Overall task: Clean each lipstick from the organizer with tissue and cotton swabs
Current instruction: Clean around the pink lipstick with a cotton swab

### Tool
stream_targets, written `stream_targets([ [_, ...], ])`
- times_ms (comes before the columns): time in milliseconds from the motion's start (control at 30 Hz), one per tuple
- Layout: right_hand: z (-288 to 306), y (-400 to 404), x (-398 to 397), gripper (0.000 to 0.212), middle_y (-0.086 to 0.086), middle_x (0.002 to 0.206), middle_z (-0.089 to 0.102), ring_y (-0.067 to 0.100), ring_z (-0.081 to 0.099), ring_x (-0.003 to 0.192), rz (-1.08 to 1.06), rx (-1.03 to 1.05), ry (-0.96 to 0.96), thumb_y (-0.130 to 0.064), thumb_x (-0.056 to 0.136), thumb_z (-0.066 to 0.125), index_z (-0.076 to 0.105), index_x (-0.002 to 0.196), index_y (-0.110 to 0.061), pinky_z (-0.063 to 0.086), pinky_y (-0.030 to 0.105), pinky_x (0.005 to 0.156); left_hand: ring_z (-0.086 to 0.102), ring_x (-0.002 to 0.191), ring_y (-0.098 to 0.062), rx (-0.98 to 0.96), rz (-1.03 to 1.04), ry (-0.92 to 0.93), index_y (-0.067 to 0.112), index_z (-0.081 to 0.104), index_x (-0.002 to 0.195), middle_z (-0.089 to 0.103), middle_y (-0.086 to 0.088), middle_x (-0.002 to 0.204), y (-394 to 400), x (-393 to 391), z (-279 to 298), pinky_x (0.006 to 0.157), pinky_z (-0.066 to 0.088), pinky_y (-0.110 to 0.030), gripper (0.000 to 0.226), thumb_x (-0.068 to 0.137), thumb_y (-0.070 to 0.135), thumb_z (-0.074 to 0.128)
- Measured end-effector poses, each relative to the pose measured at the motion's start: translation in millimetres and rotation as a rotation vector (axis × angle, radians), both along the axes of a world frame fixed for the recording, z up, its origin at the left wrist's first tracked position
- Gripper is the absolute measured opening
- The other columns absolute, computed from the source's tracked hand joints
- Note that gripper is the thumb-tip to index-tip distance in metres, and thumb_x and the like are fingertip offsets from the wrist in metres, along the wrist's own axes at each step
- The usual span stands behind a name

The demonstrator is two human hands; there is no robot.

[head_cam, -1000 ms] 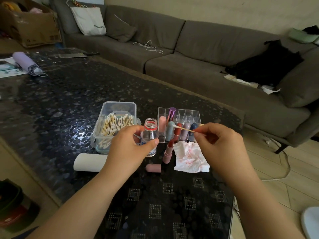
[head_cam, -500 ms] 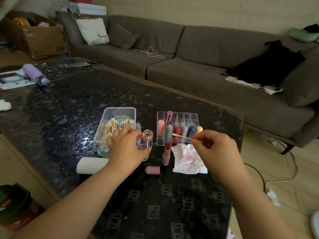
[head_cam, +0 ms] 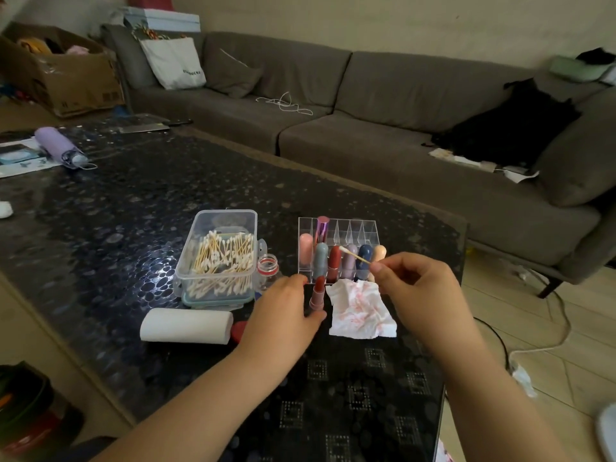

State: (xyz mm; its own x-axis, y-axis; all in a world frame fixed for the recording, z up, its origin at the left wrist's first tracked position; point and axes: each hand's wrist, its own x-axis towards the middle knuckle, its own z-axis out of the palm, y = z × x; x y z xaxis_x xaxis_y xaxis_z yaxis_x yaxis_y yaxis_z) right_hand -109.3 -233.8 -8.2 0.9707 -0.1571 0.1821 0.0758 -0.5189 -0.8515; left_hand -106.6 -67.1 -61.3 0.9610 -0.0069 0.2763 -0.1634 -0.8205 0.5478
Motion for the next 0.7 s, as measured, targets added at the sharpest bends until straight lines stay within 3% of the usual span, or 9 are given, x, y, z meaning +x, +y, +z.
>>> stream_targets([
  [200, 1, -4, -1, 0.013, -0.006, 0.060, 0.064, -0.005, 0.054, 0.051, 0.006, 0.059, 0.014, -0.024, 0.087, 0.067, 0.072, 0.075, -0.021, 0.038, 0.005, 0.045, 0.063, 0.091, -0.020, -0.039, 0.041, 0.181, 0.011, 0.059, 0.097, 0.066, -0.002, 0.097, -7, 21, -9, 0.079, 0.051, -0.035, 0.026, 0.081, 0.028, 0.070],
  [400, 3, -7, -4, 0.013, -0.003, 0.062, 0.067, -0.004, 0.056, 0.052, 0.046, 0.119, 0.012, -0.023, 0.087, 0.066, 0.072, 0.076, -0.021, 0.041, 0.006, 0.049, 0.059, 0.064, -0.018, -0.112, 0.021, 0.241, 0.016, 0.056, 0.078, 0.062, 0.000, 0.074, -10, 26, -5, 0.066, 0.052, -0.031, 0.017, 0.082, 0.023, 0.071],
  [533, 7, -8, -7, 0.015, -0.001, 0.070, 0.071, 0.003, 0.063, 0.062, 0.101, 0.293, -0.005, -0.018, 0.084, 0.067, 0.074, 0.072, -0.024, 0.052, 0.017, 0.064, 0.061, 0.060, -0.006, -0.412, -0.027, 0.176, 0.019, 0.064, 0.073, 0.066, 0.004, 0.065, -6, 8, 8, 0.063, 0.053, -0.025, 0.011, 0.081, 0.021, 0.071],
  [700, 17, -1, -15, 0.014, 0.004, 0.076, 0.072, 0.009, 0.065, 0.068, 0.250, 0.401, -0.085, -0.027, 0.071, 0.065, 0.077, 0.075, -0.033, 0.054, 0.018, 0.067, 0.063, 0.069, 0.004, -0.755, -0.108, 0.142, 0.029, 0.066, 0.092, 0.069, 0.014, 0.072, 6, -25, 33, 0.069, 0.049, -0.013, 0.006, 0.089, 0.028, 0.060],
])
